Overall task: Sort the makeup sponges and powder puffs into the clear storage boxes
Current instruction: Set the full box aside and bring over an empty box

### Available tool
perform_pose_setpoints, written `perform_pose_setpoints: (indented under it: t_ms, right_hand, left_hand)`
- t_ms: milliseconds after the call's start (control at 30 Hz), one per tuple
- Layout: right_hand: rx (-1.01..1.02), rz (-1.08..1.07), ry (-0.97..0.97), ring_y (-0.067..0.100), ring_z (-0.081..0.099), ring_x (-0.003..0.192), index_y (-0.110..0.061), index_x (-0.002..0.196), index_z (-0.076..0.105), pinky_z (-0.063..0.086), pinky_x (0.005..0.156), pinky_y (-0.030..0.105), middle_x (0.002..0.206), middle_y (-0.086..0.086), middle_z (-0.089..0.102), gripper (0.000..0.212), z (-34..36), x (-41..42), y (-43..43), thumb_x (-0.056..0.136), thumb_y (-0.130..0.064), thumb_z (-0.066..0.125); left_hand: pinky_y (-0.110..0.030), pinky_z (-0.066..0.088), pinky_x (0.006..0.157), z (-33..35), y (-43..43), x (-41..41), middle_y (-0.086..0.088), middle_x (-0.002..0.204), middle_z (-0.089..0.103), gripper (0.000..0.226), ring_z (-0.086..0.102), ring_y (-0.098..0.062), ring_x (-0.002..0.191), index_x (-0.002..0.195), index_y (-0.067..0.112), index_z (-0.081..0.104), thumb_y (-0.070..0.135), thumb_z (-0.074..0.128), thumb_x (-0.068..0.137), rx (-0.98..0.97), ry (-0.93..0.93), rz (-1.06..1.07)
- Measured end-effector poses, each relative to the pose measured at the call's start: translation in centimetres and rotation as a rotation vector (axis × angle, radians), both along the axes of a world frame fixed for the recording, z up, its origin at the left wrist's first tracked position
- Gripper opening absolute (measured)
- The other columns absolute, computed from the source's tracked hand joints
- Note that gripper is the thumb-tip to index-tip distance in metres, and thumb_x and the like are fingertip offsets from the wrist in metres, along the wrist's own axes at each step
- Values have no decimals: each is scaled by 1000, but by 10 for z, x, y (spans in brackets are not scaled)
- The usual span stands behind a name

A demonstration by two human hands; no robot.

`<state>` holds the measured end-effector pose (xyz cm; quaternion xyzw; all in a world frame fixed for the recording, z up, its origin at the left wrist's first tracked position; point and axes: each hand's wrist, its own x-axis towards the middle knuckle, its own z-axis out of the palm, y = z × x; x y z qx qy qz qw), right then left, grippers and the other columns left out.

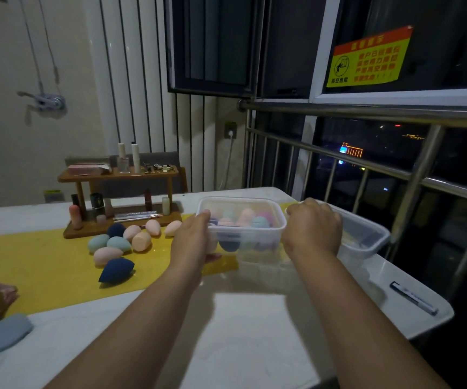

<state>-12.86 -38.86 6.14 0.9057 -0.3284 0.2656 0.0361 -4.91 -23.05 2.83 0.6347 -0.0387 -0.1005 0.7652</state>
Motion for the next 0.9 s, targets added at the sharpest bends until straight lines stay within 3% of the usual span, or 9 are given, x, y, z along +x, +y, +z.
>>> perform_pose_setpoints:
  t_ms: [200, 433, 533, 633, 767, 833, 900]
  right_hand:
    - [19, 94, -170, 29, 53, 116, -21, 123, 69, 42, 98, 37, 124, 5, 64, 37, 17, 2, -3, 91, -8, 57]
    - [-68, 231, -255, 28, 52, 111, -23, 126, 69, 39, 92, 35, 121, 5, 64, 42, 44, 10, 6, 89, -4, 59]
    - [-60, 327, -256, 27, 52, 117, -25, 127, 67, 39, 99, 37, 125, 3, 63, 42, 51, 18, 20, 90, -7, 60]
    - [-66, 431, -237, 26, 53, 115, -25, 123, 69, 41, 96, 36, 122, 2, 64, 41, 49, 27, 37, 88, -7, 61]
    - [-83, 508, -216, 25, 53, 109, -24, 117, 72, 34, 81, 31, 115, 1, 64, 38, 47, 35, 59, 83, -8, 64]
    - [-85, 549, -215, 23, 52, 110, -23, 117, 72, 33, 82, 30, 116, 0, 63, 37, 48, 38, 71, 84, -8, 64]
    - [-91, 597, -217, 22, 51, 112, -22, 119, 71, 37, 88, 31, 118, 0, 63, 38, 50, 40, 83, 85, -8, 65]
  left_hand:
    - [-50, 60, 78, 1, 1, -2, -9, 111, 58, 20, 61, -32, 103, 86, 27, 62, 36, 50, 98, -10, 16, 11]
    - [-46, 60, 73, 3, -7, -4, -9, 107, 59, 21, 61, -32, 99, 86, 24, 65, 32, 49, 98, -11, 17, -20]
    - [-52, 59, 82, 0, -16, -6, -7, 105, 60, 25, 61, -29, 99, 86, 24, 65, 37, 48, 98, -1, 26, -49]
    - [-48, 52, 93, -4, -23, -3, -7, 109, 63, 31, 60, -27, 100, 88, 23, 64, 42, 43, 99, -11, 74, -59]
    - [-45, 42, 105, -12, -25, -2, -4, 123, 66, 43, 58, -20, 114, 116, 20, 66, 47, 36, 99, 58, 10, -144]
    - [-42, 42, 99, -13, -20, -3, 1, 124, 67, 46, 58, -13, 114, 120, 21, 66, 48, 35, 98, 94, -35, -199]
    - [-37, 43, 90, -13, -13, -2, 8, 120, 67, 38, 57, -5, 108, 112, 29, 68, 46, 36, 100, 116, -63, -233]
